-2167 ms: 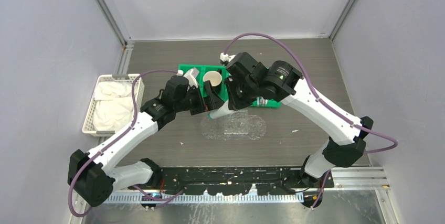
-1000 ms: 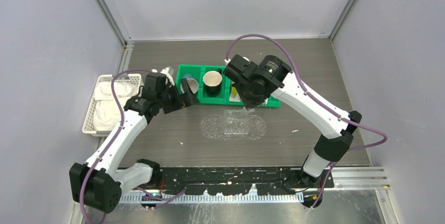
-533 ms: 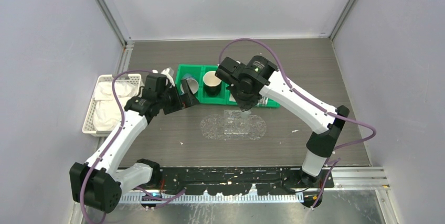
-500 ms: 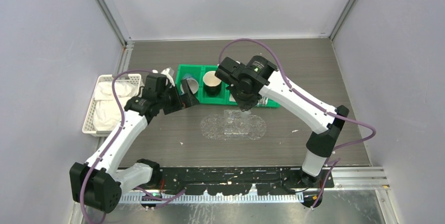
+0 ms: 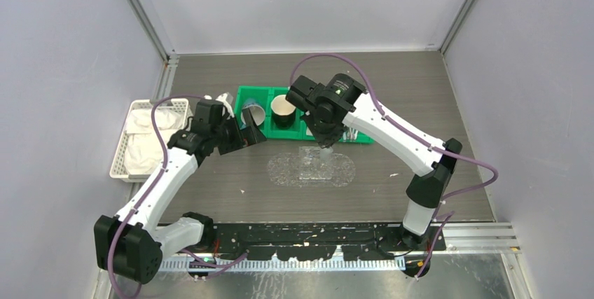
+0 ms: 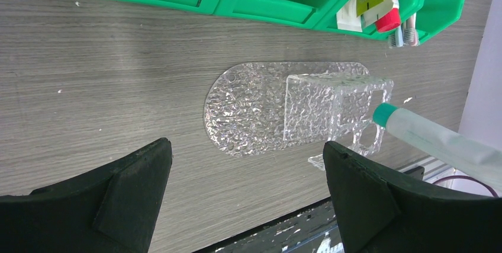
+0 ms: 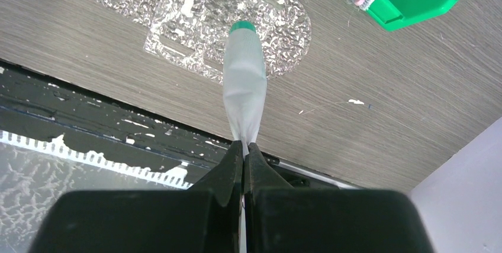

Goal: Prepare toiletry sets of a toothbrush and toothpaste on the tray

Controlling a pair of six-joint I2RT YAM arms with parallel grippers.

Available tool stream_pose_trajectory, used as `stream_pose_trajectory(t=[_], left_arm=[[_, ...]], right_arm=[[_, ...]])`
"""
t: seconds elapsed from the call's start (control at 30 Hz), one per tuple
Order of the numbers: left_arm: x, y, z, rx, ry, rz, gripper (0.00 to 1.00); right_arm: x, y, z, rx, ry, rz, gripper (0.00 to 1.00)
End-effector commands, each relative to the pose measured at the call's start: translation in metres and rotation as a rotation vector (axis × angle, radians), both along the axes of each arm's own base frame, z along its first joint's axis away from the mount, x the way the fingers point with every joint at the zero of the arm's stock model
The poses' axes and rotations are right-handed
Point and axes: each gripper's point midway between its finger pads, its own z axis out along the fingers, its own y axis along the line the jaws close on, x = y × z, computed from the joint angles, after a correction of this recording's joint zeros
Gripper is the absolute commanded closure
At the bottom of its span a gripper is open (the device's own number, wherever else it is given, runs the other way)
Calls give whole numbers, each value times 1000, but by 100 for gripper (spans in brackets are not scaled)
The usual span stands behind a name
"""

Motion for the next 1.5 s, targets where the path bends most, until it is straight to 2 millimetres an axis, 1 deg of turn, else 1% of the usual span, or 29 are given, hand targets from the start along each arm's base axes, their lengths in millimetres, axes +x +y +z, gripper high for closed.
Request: stream_pose_trajectory(t=[0.0,0.27,0.4,0.5,0.6,0.83,1.0,1.47], left_arm=[[4,-3,3,-5,-32,-25,0],[4,-1,0,-6,-30,-23,0],[4,0,0,-6,-30,-21,0],[3,1,-2,-5,-27,-22,0],[4,1,-2,-8,-28,-20,0],[3,1,-4,-13,-25,-21,0],[3,2,-4,-11,-25,-20,0],[1,6,-7,-12,-23,-15,0]], right_arm=[[10,8,1,34,-20,14,99],[17,11,-2,38,-19,10,99],[22,11,6,49,-41,4,99],[24,11,16,60,-62,0,99],[24,11,18,66,-65,-1,99],[24,11,10,53,-53,2,99],[25,15,5,57,-46,3,99],[27,17,-22,38,1,2,99]])
